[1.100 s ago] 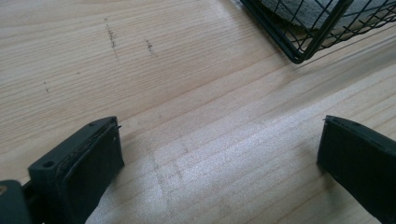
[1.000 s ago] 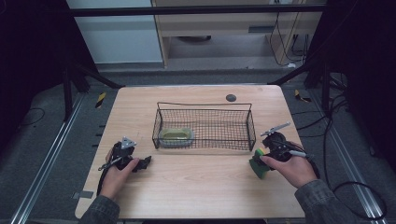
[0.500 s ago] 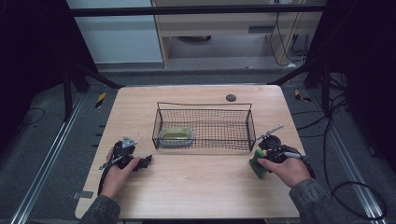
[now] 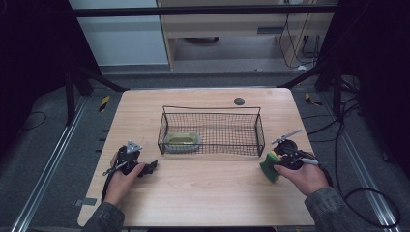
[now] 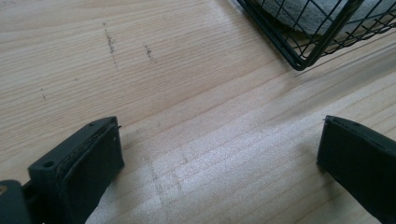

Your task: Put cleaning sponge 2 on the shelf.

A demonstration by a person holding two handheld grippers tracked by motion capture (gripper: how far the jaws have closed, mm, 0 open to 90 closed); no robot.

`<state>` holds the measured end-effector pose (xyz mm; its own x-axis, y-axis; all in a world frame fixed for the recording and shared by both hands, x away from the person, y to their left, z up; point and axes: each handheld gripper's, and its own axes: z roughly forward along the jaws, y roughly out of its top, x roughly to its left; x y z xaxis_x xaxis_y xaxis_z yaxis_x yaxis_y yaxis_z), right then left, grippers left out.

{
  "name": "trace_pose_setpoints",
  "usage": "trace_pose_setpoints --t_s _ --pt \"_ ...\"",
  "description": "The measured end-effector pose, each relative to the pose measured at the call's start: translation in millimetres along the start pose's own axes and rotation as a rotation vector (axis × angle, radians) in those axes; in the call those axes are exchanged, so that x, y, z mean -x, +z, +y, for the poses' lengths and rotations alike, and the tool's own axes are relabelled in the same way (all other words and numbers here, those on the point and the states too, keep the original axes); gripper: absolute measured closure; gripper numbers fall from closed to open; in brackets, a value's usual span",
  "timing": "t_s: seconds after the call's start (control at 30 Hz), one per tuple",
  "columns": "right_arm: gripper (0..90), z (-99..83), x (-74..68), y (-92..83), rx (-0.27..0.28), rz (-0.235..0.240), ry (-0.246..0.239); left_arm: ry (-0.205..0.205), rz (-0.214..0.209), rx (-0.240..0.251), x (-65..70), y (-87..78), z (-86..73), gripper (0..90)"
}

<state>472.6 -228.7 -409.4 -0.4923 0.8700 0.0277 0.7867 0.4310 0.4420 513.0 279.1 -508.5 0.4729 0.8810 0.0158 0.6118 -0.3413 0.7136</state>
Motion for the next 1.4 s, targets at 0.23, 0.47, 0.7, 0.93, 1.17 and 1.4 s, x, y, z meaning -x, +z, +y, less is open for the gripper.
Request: trace_pose_setpoints --t_s 0.23,0.47,0.7,0.93,1.17,1.4 --pt "64.5 6.0 10.6 -30.6 0.082 -0.029 -0.003 0.000 0.000 0.000 0.0 0.0 0.0 0.0" --pt "64.5 21.3 24.0 -53.1 0.142 -0.077 -0.045 0.000 0.000 0.000 0.0 0.0 0.0 0.0" --pt "64.5 49.3 29.8 -64.3 0.192 -0.098 -0.069 0.001 0.000 0.000 0.0 0.0 0.0 0.0" --pt "64.6 79.9 24.7 -69.9 0.233 -0.119 -0.129 0.000 0.000 0.000 0.1 0.0 0.0 0.0" --pt "64.6 100.5 15.7 -65.9 0.277 -0.110 -0.142 0.001 0.000 0.000 0.1 -0.1 -0.1 0.0" --pt "64.7 120.2 13.0 -50.7 0.276 -0.090 -0.146 0.000 0.000 0.001 0.2 0.0 -0.1 0.0"
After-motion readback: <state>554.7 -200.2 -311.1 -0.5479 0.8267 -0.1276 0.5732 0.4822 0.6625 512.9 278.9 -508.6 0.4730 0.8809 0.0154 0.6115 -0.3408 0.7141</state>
